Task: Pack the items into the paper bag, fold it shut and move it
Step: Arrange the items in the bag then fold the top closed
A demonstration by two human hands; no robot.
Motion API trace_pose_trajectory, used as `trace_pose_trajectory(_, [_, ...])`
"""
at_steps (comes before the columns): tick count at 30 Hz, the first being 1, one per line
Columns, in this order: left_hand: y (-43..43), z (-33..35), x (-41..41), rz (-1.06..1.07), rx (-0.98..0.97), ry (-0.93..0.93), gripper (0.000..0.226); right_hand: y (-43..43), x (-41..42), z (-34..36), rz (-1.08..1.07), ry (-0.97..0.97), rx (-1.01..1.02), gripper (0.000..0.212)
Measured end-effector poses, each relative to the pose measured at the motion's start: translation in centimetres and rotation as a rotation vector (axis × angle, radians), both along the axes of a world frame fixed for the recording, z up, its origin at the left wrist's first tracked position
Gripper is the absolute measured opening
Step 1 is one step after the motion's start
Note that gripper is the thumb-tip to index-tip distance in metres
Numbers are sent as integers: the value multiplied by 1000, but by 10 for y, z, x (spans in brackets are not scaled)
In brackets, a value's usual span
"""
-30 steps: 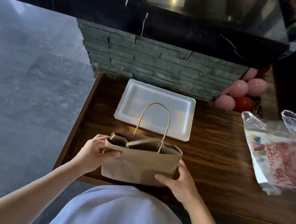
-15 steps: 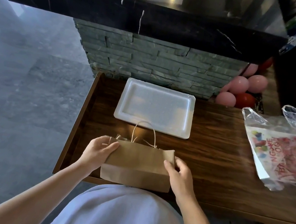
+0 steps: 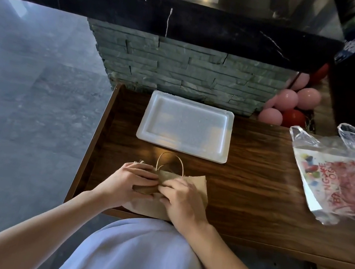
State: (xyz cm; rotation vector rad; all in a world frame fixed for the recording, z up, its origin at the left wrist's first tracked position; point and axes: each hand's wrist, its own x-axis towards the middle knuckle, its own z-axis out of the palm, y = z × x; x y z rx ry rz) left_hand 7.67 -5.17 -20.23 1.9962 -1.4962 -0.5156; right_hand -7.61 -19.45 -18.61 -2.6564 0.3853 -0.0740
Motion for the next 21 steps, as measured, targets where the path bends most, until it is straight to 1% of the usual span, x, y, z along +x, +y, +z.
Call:
trace_pose_trajectory(2, [5,-2,3,23,-47,54,31,-9,0,0,-48,-18,31,17])
trace_pose_trajectory(4, [14,-5,9,139,-58,142,28,-20,-4,-2,-119,-39,53,14])
trace_pose_trajectory(6, [25,-8,15,248,-56,186,29,-28,-14,-5,-184,-55,97,13])
trace_pose_trajectory(9, [36,-11,18,305,-59,167,26,-35,-29,-9,-242,-43,129,13])
trace_pose_trajectory(12, [39,-8,14,309,-41,102,23,-34,-36,-9,-276,-42,136,15])
trace_pose_trajectory(14, [39,-5,12,281,-44,-3,21,-33,-36,-7,-291,-41,117,17])
trace_pose_trajectory(16, [35,-2,8,201,-69,-136,17,-32,-32,-5,-262,-48,86,19])
trace_pose_trajectory(19, [16,2,-4,22,-77,-260,19,-20,-13,-3,-100,-62,71,20])
trace_pose_trajectory(21, [5,4,-6,-59,-50,-295,14,-7,2,-4,26,-52,38,11])
